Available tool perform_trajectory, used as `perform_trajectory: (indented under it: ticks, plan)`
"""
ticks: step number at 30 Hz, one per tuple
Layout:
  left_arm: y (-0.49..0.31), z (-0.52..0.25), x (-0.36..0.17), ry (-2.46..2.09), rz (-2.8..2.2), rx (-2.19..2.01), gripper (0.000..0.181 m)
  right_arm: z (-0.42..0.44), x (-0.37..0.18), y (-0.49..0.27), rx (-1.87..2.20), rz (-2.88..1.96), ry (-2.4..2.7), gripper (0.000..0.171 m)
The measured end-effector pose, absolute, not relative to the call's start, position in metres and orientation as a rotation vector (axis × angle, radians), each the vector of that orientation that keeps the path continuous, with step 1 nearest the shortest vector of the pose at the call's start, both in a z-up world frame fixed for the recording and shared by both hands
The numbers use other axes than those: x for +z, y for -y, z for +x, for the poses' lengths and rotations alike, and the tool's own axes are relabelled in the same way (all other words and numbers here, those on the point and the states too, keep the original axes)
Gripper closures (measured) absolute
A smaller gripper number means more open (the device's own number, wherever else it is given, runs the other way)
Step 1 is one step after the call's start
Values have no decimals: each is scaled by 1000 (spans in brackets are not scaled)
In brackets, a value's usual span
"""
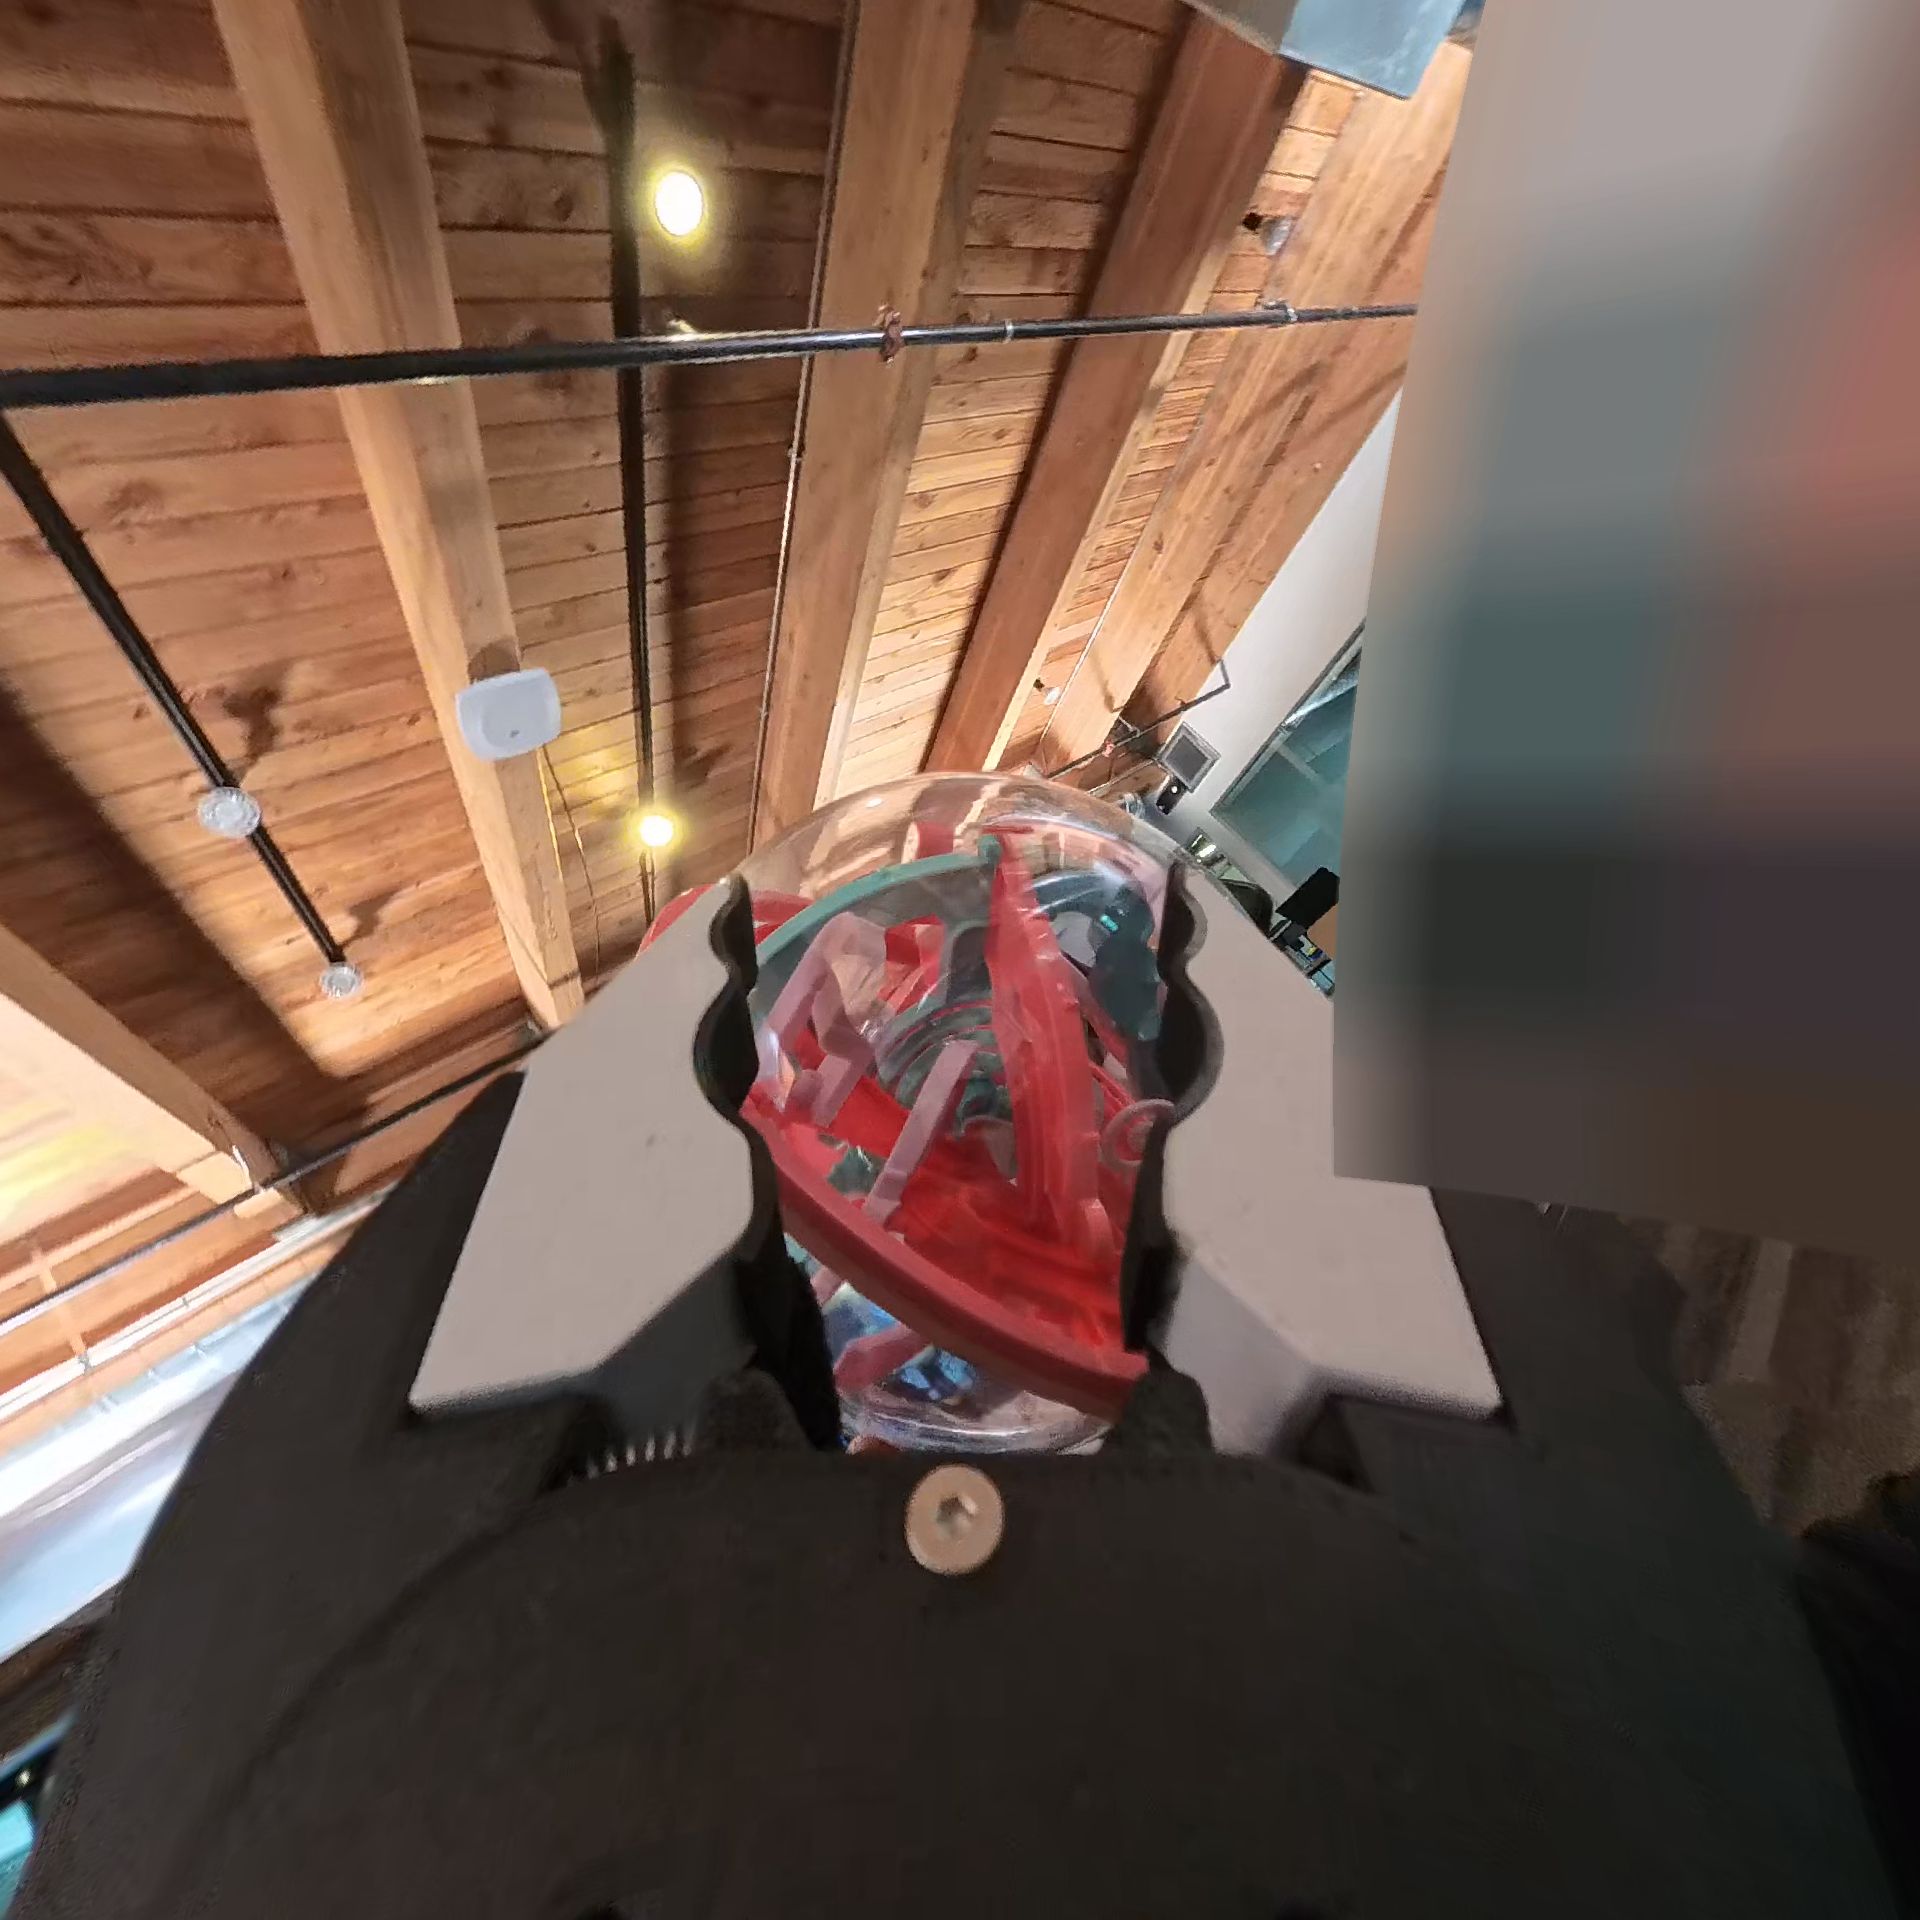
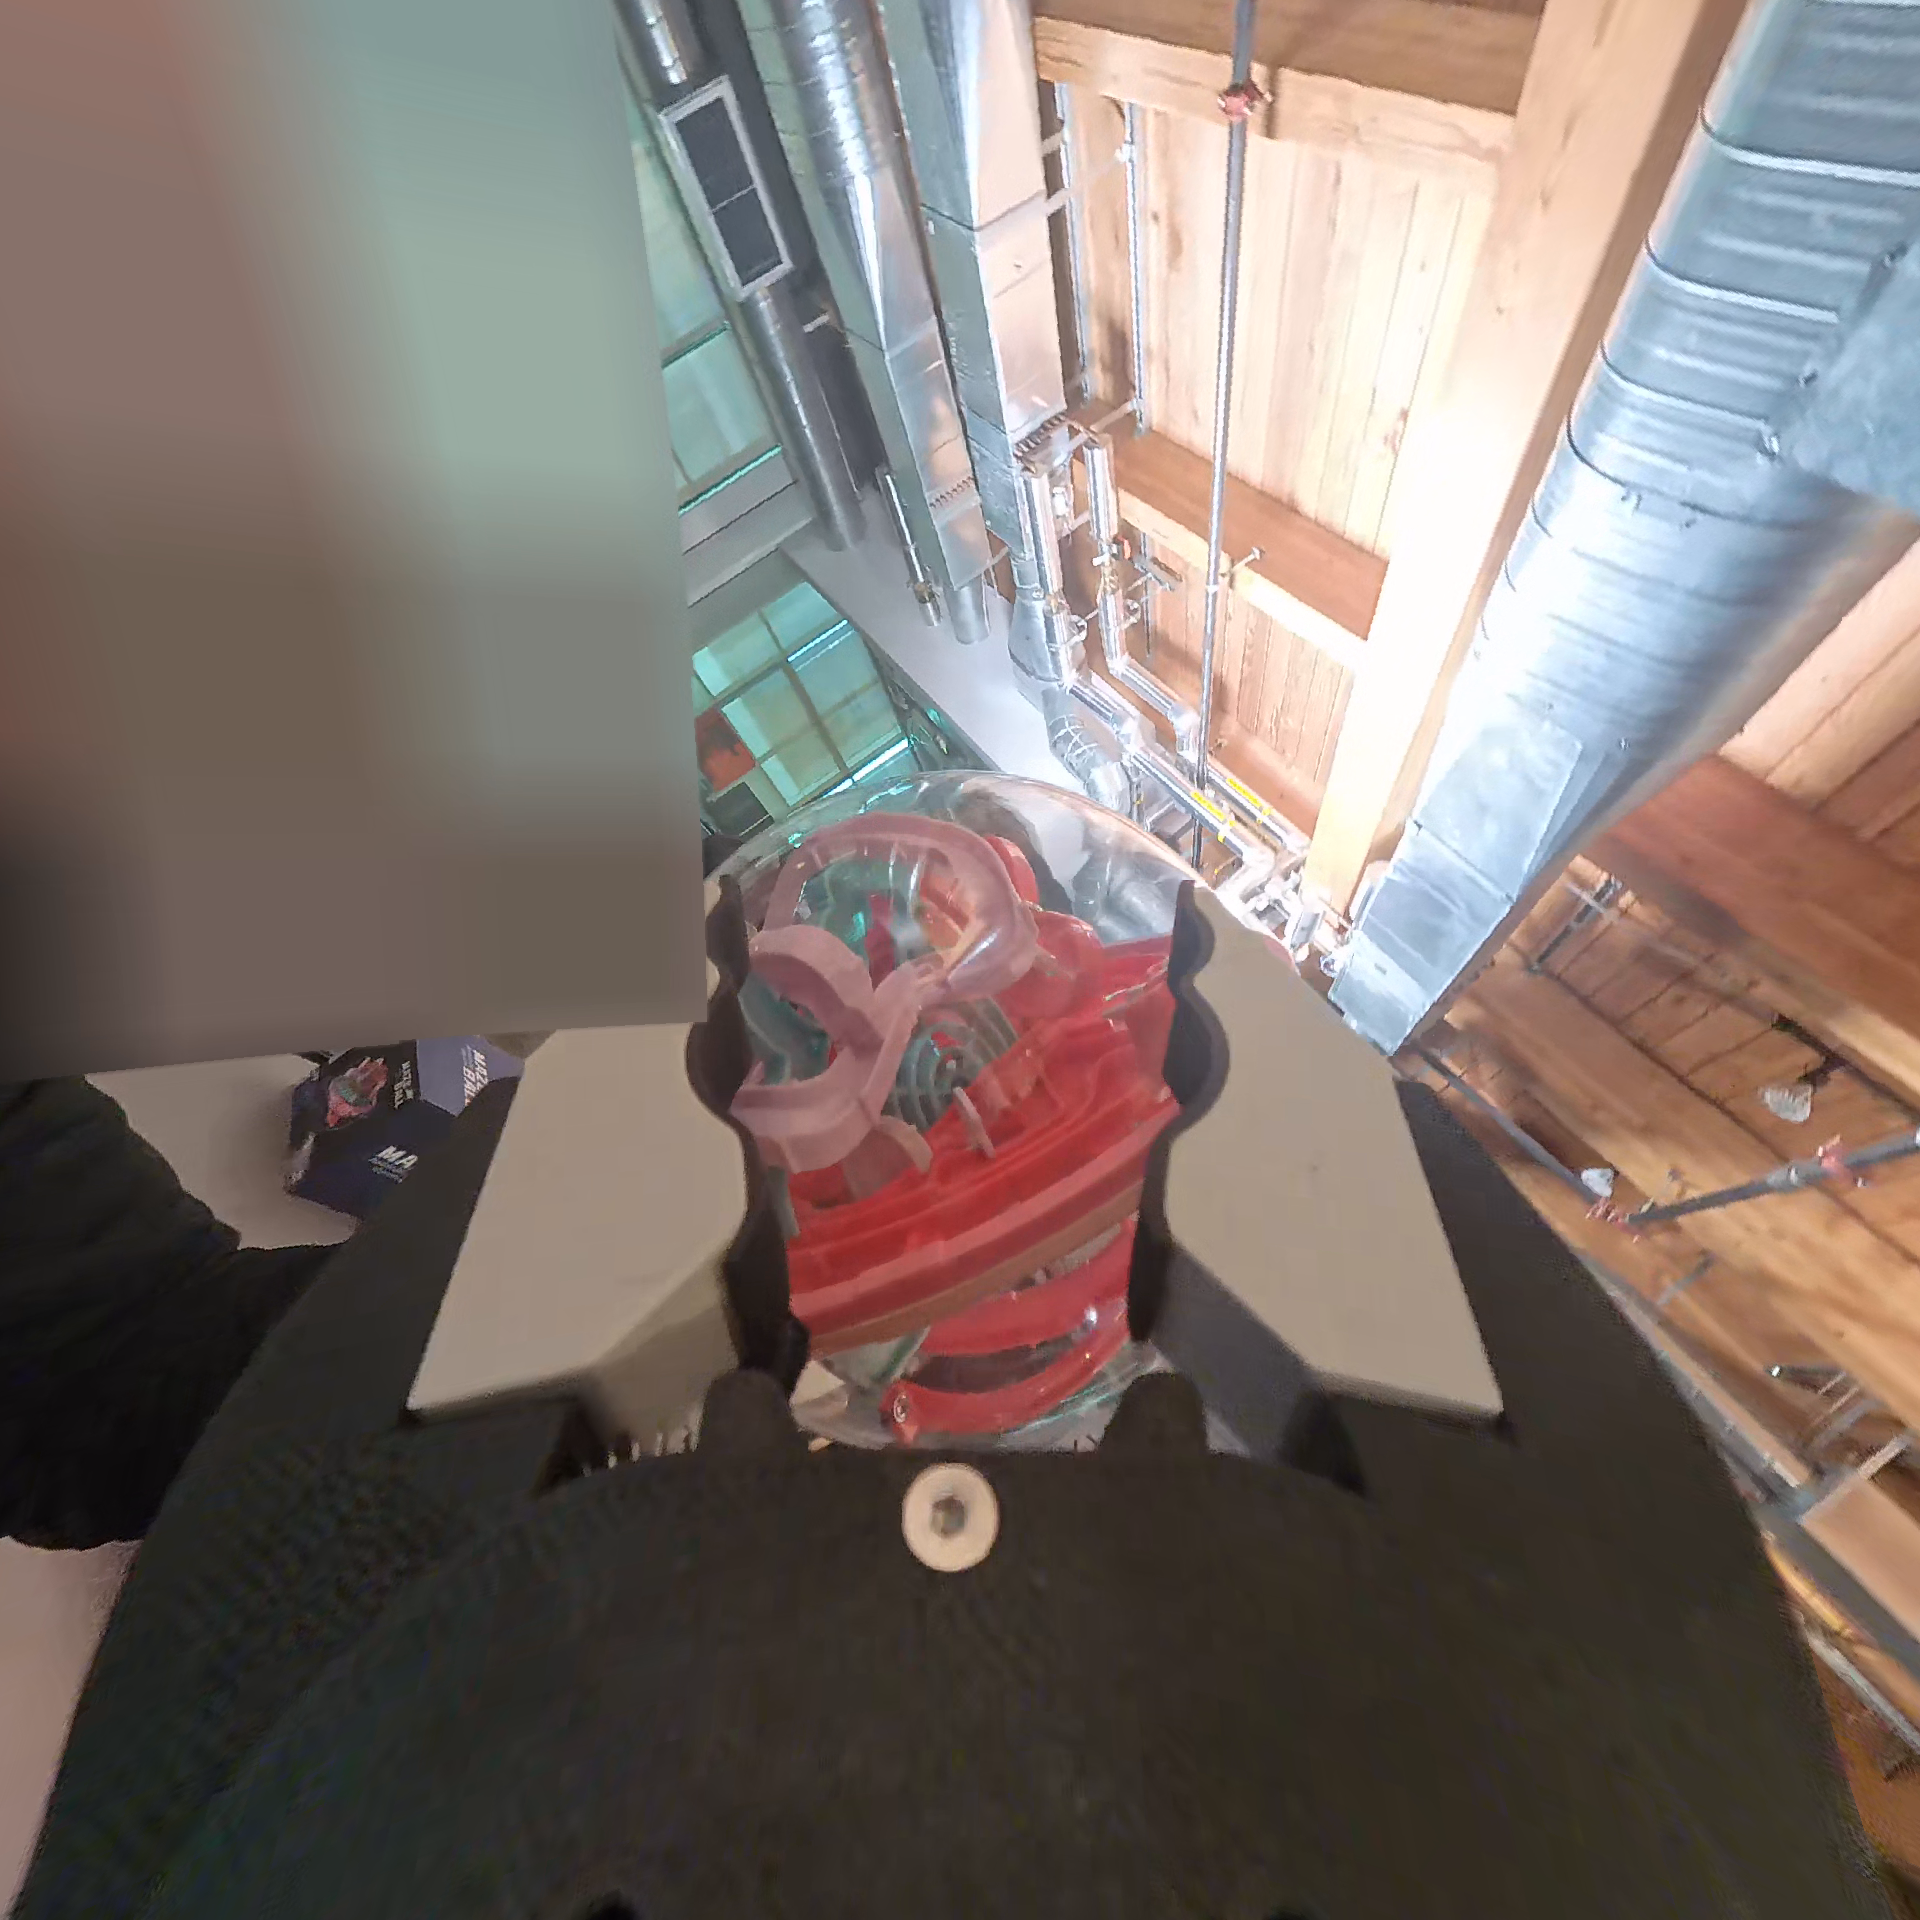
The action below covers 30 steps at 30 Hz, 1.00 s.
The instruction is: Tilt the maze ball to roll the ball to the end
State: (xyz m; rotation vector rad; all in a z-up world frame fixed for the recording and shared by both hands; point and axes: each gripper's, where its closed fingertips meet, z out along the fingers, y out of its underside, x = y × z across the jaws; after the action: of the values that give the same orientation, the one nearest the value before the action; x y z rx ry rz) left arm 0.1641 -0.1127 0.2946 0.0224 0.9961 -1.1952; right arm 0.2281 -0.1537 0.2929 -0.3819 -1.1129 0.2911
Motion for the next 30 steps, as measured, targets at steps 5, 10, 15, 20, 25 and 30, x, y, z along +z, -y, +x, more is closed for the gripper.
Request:
perform_trajectory:
  ticks: [5, 10, 15, 20, 25, 30]
  plan:
    - [152, 146, 304, -1007, 111, -1156, 106, 211, 302, 193, 226, -322, 1161, 92]
    - [181, 133, 306, -1013, 187, -1140, 108, 197, 303, 224, 159, -275, 1197, 93]
    - [97, 164, 329, -936, -49, -1264, 110, 233, 326, 127, 352, -516, 1062, 90]
    - [23, 176, 259, -800, -204, -1407, 111, 244, 267, 62, 438, -671, 1003, 90]
    - [-1, 180, 249, -782, -244, -1429, 111, 246, 259, 40, 453, -702, 996, 90]
    - [-13, 180, 249, -787, -253, -1436, 110, 247, 259, 28, 455, -711, 998, 90]
